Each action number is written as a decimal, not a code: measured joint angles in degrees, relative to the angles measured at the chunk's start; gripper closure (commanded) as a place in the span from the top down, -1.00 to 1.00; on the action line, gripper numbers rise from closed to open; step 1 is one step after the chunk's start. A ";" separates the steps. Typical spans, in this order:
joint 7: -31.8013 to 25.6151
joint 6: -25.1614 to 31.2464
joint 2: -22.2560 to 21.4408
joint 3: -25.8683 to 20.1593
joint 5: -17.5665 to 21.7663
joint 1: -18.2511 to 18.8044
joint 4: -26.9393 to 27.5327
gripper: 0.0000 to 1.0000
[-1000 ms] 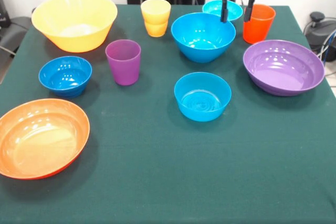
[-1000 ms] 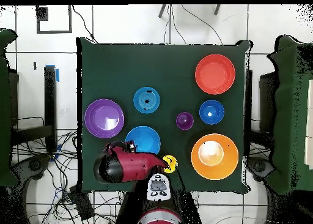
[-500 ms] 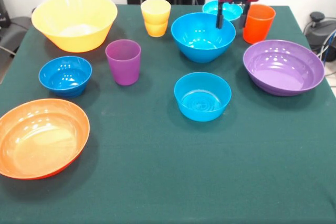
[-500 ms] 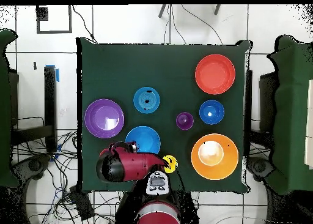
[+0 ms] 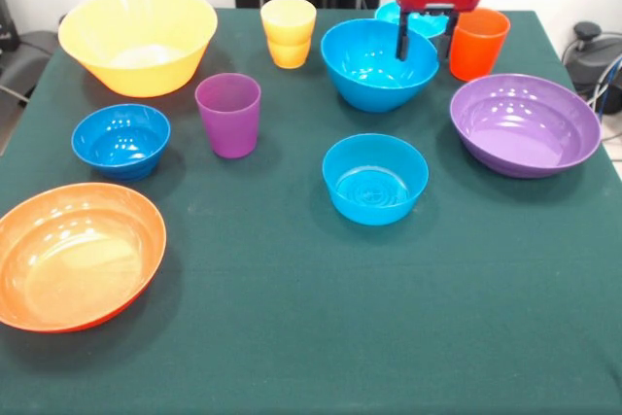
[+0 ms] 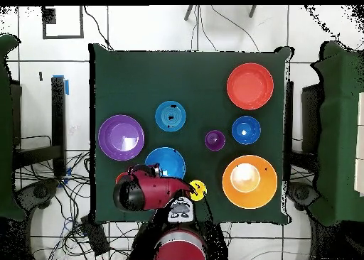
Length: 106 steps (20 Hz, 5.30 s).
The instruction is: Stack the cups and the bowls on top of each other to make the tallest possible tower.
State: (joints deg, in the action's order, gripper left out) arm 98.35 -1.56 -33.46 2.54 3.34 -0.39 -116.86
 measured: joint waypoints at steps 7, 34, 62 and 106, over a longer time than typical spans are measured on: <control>0.35 -3.77 2.11 0.13 0.00 -1.39 1.12 1.00; 1.24 -3.64 -4.81 -0.68 0.04 3.17 1.46 1.00; 1.24 -3.21 0.95 -0.31 0.01 1.86 1.48 1.00; 1.38 -0.17 -2.61 0.88 0.07 1.98 1.01 -1.00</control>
State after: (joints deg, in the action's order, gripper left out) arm 99.73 -1.72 -36.07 3.42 3.41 1.59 -115.85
